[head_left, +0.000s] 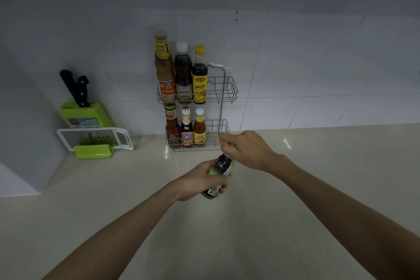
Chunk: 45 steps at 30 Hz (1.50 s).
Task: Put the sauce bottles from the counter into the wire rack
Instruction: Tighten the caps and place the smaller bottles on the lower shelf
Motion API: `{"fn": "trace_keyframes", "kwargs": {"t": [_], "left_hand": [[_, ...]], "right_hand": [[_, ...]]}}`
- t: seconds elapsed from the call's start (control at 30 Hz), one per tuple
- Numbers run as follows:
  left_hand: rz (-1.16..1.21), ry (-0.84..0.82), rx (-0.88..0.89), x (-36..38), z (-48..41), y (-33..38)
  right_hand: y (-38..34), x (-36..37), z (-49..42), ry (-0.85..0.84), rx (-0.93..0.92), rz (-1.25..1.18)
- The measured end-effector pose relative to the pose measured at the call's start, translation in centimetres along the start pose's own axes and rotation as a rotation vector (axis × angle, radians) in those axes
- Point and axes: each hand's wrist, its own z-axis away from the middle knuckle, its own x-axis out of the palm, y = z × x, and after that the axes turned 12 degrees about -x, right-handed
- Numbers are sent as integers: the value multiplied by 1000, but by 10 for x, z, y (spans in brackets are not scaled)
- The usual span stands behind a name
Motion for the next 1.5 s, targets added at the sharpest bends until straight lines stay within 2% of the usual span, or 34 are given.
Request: {"fn": "trace_keyframes", "kwargs": {"t": [0.13, 0.23, 0.3, 0.33, 0.4, 0.5, 0.57, 0.6, 0.67, 0.73, 0.8, 0.9, 1.03, 1.1, 1.2, 1.33, 1.5], "left_hand": [[-123, 404, 13, 12, -13, -1], [-356, 731, 32, 25, -21, -8], [-531, 833, 59, 24, -24, -15], [-558, 819, 51, 20, -24, -17], [-457, 632, -17, 8, -22, -15], [-58, 187, -90, -7, -9, -10], [97, 106, -63, -14, -7, -13], [131, 155, -43, -15, -9, -16], [146, 370, -21, -15, -16, -21], [127, 558, -34, -14, -23, -24], [73, 643, -39, -15, -30, -27], [-13, 628, -33, -16, -39, -29], [3, 445, -88, -40, -53, -38], [8, 468, -100, -64, -55, -39], [35, 614, -61, -100, -58, -33], [102, 685, -73, -134, -71, -20], [155, 679, -106, -158, -89, -15]], "right_hand": [[9, 18, -11, 63, 321, -169], [8, 29, -20, 55, 524, -225], [7, 37, -25, 15, 645, -282], [7, 38, -26, -8, 666, -309], [12, 34, -26, -35, 621, -356], [24, 23, -26, -47, 499, -462], [26, 23, -27, 21, 499, -568], [24, 26, -26, 79, 533, -640], [19, 37, -23, 154, 612, -783], [13, 53, -14, 117, 628, -810], [12, 67, -6, 104, 626, -811], [23, 77, -5, 140, 684, -916], [53, 80, -20, 207, 719, -999], [72, 81, -31, 306, 722, -937], [99, 83, -51, 406, 634, -691], [116, 101, -72, 400, 464, -482], [133, 122, -95, 316, 447, -374]]}}
